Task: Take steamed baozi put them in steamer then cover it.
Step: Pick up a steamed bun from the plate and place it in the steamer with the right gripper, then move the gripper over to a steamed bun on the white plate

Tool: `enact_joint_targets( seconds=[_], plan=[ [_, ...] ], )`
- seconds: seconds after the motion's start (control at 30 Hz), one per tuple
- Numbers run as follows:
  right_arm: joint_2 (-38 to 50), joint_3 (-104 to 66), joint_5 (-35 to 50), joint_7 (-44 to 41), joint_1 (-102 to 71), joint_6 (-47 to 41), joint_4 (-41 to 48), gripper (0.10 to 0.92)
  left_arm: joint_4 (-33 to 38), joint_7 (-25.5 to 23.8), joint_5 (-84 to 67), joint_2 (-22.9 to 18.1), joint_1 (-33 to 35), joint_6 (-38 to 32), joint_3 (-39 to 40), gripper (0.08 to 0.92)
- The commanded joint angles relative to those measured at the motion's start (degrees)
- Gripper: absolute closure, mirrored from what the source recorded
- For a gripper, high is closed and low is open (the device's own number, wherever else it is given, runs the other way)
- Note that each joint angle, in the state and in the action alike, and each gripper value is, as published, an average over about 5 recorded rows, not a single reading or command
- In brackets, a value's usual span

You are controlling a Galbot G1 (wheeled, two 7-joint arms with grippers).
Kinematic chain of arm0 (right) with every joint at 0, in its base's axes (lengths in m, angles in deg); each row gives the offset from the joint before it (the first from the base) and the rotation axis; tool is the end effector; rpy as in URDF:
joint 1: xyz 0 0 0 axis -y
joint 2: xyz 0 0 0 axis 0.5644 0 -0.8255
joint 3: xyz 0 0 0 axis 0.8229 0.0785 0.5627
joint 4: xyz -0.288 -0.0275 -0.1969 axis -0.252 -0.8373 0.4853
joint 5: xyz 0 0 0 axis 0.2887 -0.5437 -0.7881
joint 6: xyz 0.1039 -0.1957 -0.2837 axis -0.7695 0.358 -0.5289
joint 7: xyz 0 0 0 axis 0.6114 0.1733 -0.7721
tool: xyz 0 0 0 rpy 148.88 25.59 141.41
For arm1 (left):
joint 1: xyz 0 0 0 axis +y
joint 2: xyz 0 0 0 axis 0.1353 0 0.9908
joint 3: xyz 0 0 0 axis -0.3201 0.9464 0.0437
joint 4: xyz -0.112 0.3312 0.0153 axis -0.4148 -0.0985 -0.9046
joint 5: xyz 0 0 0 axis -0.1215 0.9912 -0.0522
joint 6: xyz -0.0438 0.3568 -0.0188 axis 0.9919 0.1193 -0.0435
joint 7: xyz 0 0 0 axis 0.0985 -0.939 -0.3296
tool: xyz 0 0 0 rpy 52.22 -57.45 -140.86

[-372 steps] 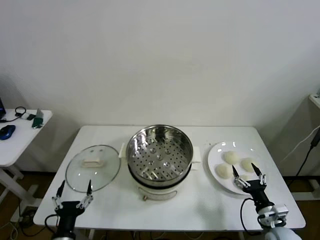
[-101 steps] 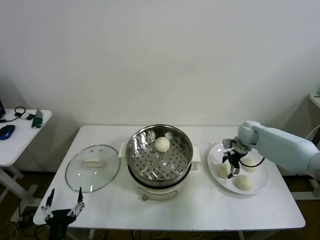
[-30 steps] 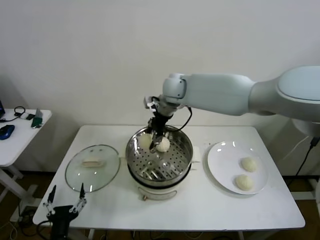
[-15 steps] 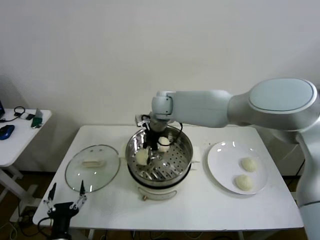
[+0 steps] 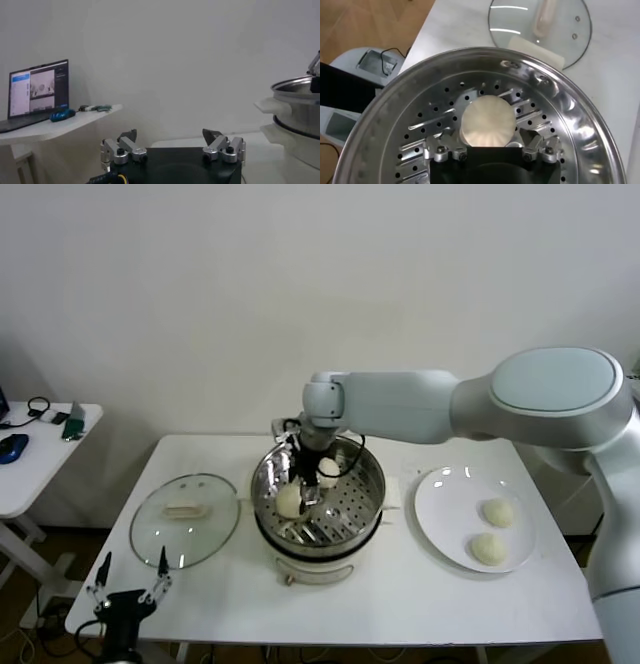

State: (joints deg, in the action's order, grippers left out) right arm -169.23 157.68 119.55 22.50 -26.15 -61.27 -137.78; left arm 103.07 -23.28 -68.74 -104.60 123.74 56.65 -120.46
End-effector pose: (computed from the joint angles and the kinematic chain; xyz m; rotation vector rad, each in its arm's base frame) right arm 0.5638 0.2033 -0.1023 1.6531 -1.2305 1.3373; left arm 0.1128 0.0852 -0.3488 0.3637 -3.0504 -0.2752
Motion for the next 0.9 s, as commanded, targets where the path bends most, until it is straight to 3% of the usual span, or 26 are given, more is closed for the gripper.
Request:
enact_joint_targets(
  seconds=[0.03,0.4,0.9],
  plan=[
    [2.6,-1.4,-0.4,-1.7,2.7,0.4,-2.0,0.203,0.0,0.0,-0.1,0.1,-0.3,0.3,0.0,0.177],
    [22.5,-1.2,-5.1,-6.4,13.7,4.0,-14.2,0.203,-0.5,0.0,0.1,0.3,-1.0,0.4,0.4,0.177],
    [49.0,-3.7,-27.9,-6.2,4.8,7.4,-19.5,0.203,0.8,0.8,0.3,0.6,-1.7,1.6,0.0,0.177]
  ],
)
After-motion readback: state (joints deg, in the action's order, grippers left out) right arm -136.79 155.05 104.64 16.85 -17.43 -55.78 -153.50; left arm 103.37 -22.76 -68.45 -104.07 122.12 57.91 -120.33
